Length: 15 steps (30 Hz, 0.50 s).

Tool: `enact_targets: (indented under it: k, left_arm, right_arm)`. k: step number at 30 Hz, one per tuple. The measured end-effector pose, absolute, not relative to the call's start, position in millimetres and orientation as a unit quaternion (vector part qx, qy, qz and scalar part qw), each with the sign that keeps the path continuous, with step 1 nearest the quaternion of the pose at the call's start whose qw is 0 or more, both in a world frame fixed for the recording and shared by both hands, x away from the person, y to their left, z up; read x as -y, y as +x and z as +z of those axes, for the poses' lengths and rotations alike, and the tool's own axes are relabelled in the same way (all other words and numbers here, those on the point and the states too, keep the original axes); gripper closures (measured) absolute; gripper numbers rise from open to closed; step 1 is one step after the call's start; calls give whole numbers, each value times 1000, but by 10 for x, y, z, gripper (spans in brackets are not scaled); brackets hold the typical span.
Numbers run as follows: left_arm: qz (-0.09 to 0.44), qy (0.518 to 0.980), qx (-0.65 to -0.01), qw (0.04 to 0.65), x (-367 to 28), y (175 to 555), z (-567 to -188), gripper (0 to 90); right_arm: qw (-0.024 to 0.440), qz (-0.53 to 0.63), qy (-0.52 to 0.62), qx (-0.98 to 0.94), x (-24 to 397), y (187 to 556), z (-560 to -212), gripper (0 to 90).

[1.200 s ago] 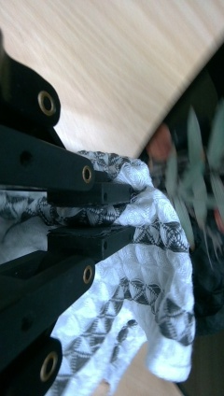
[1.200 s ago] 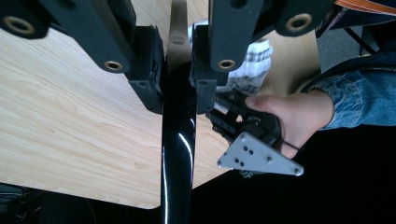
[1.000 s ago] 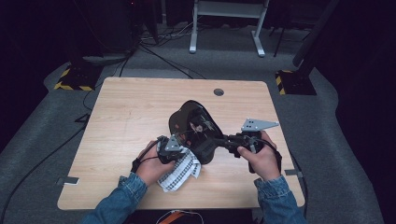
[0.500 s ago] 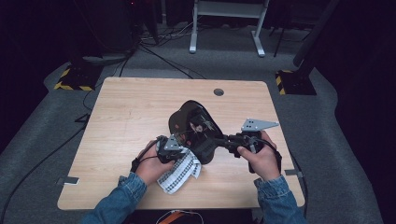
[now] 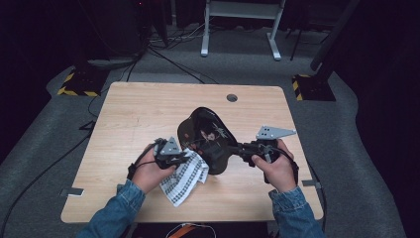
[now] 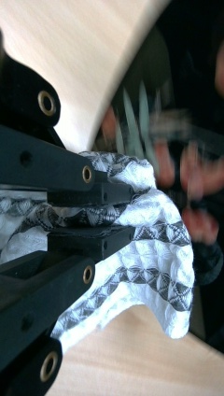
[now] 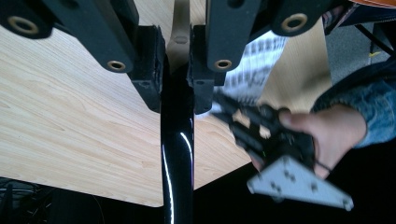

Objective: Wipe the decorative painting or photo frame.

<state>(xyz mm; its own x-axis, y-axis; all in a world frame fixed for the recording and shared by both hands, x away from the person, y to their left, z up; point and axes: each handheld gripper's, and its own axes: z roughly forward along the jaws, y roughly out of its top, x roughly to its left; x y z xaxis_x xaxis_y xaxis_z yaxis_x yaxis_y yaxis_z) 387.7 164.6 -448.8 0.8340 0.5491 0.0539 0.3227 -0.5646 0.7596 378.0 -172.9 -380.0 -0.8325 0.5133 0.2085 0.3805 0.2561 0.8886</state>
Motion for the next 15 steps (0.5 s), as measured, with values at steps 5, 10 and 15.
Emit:
enact_targets:
  k: [5,10,15]
  left_arm:
    - [173,852,-264,418,-1898,3881,-4263,809]
    - [201,830,-269,445,-2027,3876,-4028,810]
    - [219,804,-271,481,-2092,3891,-3806,810]
  right_arm:
    - [60,541,284,-789,1732,3782,-3802,787]
    - [60,541,284,-789,1731,3783,-3803,787]
    - [60,542,286,-788,1730,3780,-3805,787]
